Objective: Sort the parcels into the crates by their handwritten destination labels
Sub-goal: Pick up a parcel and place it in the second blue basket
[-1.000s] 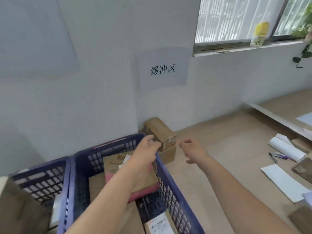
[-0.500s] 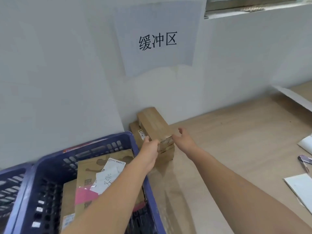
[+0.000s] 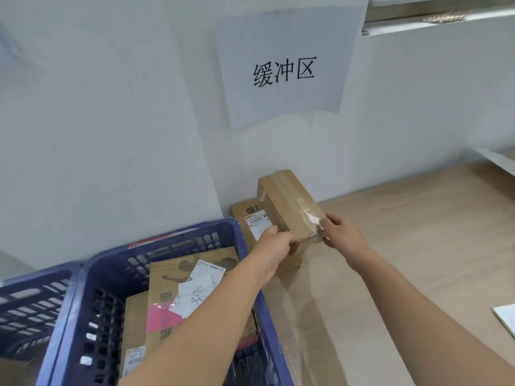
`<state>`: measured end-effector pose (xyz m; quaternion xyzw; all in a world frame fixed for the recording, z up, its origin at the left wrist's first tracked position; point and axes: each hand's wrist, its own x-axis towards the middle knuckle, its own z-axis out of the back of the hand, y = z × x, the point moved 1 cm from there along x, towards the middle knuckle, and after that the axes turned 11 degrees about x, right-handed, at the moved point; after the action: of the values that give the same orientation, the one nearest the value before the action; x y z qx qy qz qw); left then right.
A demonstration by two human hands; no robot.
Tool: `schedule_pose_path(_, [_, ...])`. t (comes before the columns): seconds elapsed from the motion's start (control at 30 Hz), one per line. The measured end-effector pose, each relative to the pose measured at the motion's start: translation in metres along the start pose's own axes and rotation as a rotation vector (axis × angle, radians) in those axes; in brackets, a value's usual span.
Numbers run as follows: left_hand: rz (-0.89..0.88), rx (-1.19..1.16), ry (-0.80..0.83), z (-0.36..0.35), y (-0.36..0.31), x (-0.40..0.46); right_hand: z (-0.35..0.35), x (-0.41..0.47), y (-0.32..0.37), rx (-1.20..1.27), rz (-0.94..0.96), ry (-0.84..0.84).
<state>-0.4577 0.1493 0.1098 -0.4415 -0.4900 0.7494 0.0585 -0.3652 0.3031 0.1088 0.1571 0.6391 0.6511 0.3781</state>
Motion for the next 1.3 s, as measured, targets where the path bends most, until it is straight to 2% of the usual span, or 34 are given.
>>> schedule_pose_path(0.17, [-0.125, -0.017, 0.050, 0.009, -0.032, -0.077, 0.013, -0.050, 0.056, 0.138, 0.105, -0.009])
schedule_pose_path(0.33, [-0.244, -0.023, -0.039, 0.054, -0.046, -0.139, 0.000, -0.104, 0.103, 0.187, 0.243, 0.014])
schedule_pose_path(0.53, [-0.429, -0.116, -0.070, 0.121, -0.034, -0.248, -0.030, -0.208, 0.140, 0.162, 0.434, 0.109])
schedule_pose_path(0.67, [-0.544, -0.050, -0.094, 0.144, -0.001, -0.326, -0.057, -0.286, 0.140, 0.161, 0.519, 0.102])
schedule_pose_path(0.8, [-0.544, -0.139, -0.120, 0.166, 0.054, -0.400, -0.088, -0.364, 0.116, 0.124, 0.563, 0.127])
schedule_pose_path(0.9, [-0.454, -0.306, -0.156, 0.183, 0.100, -0.440, -0.116, -0.419, 0.092, 0.081, 0.605, 0.149])
schedule_pose_path(1.0, [-0.415, -0.381, -0.198, 0.203, 0.142, -0.470, -0.140, -0.462, 0.067, 0.066, 0.561, 0.194])
schedule_pose_path(1.1, [-0.387, -0.335, -0.252, 0.213, 0.174, -0.495, -0.155, -0.495, 0.050, 0.038, 0.524, 0.258])
schedule_pose_path(1.2, [-0.396, -0.306, -0.247, 0.214, 0.195, -0.511, -0.158, -0.515, 0.047, 0.033, 0.504, 0.252])
schedule_pose_path(1.3, [-0.454, -0.283, -0.256, 0.213, 0.204, -0.521, -0.157, -0.530, 0.049, 0.061, 0.400, 0.262])
